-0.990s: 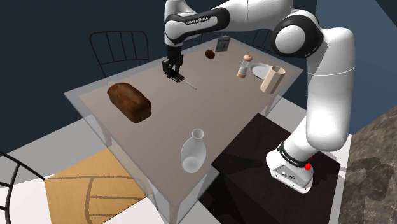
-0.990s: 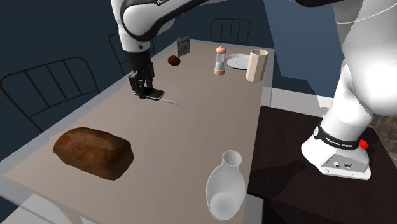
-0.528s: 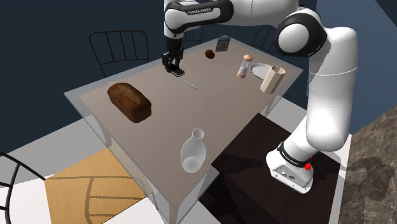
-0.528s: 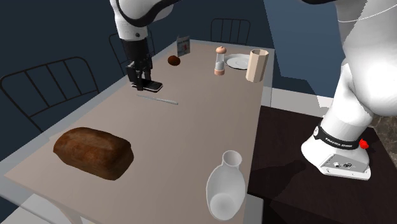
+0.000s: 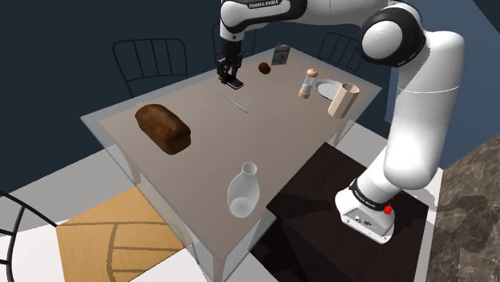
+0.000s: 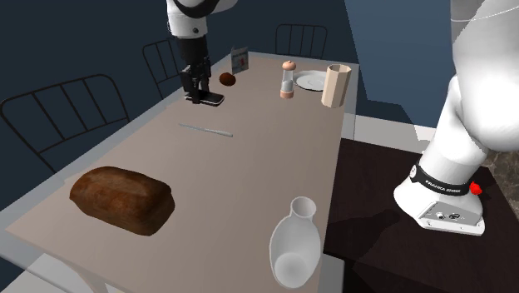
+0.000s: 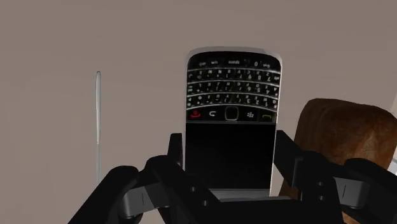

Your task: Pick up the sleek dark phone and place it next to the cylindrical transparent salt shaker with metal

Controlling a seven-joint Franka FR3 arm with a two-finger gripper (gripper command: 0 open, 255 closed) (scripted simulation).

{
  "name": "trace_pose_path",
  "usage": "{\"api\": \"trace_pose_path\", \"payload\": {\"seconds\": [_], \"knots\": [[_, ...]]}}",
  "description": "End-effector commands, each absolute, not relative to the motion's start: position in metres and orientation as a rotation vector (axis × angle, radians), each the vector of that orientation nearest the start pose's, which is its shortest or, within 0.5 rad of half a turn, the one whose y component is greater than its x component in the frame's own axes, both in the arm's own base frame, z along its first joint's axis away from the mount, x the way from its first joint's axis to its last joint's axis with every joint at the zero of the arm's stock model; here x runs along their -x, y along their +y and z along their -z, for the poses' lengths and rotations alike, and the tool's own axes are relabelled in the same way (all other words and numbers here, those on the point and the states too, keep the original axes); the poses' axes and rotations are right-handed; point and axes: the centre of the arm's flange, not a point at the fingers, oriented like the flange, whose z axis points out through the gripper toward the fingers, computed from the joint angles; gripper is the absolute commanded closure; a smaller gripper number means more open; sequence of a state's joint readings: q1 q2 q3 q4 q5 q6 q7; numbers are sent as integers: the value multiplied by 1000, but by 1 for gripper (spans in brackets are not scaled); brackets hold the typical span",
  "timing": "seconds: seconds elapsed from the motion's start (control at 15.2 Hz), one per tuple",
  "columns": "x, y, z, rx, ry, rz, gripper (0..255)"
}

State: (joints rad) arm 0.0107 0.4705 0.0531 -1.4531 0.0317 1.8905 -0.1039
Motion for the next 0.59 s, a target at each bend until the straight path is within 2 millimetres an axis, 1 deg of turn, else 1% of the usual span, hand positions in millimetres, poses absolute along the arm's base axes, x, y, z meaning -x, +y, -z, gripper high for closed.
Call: {"api": "trace_pose_path", "payload": {"seconds": [0.0, 0.53], "knots": [[-680, 15, -412, 3077, -235, -48, 255], [-651, -87, -412, 3077, -235, -48, 255]]}}
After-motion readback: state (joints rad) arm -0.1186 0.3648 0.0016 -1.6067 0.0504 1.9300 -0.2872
